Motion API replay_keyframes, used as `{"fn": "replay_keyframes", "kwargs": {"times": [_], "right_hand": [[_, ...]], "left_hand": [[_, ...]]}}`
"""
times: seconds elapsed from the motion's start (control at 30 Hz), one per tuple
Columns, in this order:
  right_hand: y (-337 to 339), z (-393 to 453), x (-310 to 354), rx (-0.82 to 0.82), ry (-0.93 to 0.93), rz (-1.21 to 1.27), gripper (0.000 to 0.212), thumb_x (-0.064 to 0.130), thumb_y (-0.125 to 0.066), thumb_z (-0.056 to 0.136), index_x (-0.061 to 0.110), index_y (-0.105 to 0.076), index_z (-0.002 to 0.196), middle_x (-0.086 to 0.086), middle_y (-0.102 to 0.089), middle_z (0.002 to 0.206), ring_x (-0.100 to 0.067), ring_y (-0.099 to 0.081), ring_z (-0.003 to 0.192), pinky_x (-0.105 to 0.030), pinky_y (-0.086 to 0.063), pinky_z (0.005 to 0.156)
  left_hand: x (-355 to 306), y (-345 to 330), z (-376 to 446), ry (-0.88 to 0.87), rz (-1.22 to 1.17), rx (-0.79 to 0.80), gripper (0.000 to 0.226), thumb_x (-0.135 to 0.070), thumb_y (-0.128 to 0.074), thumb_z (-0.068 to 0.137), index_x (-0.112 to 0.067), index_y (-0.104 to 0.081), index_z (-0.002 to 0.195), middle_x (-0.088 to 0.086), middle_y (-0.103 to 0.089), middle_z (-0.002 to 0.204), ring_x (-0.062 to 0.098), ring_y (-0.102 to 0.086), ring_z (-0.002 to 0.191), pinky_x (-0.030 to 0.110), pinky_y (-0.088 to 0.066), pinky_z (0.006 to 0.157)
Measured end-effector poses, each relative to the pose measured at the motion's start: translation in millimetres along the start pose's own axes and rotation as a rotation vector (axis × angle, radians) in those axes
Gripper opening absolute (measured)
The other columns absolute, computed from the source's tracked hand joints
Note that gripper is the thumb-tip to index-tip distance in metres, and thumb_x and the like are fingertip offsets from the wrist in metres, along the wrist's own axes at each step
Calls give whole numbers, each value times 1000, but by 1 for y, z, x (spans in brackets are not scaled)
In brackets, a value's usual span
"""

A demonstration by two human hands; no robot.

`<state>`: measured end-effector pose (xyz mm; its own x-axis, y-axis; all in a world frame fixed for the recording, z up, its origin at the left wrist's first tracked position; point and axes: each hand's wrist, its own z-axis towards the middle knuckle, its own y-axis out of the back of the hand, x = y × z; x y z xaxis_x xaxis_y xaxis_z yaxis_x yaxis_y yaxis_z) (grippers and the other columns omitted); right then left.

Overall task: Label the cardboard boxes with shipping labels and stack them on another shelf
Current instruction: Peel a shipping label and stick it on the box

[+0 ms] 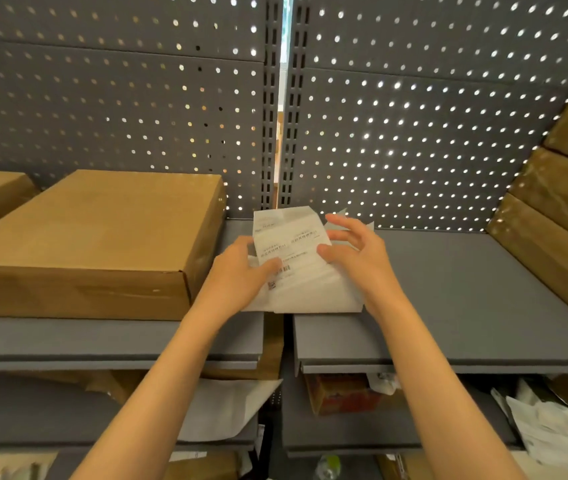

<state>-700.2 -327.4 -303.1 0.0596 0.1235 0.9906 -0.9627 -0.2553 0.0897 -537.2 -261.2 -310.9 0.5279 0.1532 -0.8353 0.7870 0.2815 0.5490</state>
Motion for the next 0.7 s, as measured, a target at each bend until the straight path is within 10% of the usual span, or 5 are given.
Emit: {"fn": "replay_keyframes", "kwargs": {"times": [0.2, 0.7], "right_hand": [[3, 7, 12, 11, 108, 17, 46, 0, -64, 84, 26, -58, 121, 9, -65, 93, 5, -63, 75, -13, -52, 69], [3, 31, 21, -10, 137, 73, 27, 13, -63, 89, 22, -60, 114, 0, -71, 93, -11, -66, 85, -36, -52, 86]], "left_hand": [[-2, 7, 10, 6, -496, -73, 40, -8, -66, 85, -17, -50, 120, -2, -70, 95, 3, -68, 79, 13, -52, 62], [-10, 8, 24, -210, -476, -164, 24, -7, -68, 83, -21, -56, 98, -3, -70, 95, 8, -69, 84, 18, -56, 67]]}}
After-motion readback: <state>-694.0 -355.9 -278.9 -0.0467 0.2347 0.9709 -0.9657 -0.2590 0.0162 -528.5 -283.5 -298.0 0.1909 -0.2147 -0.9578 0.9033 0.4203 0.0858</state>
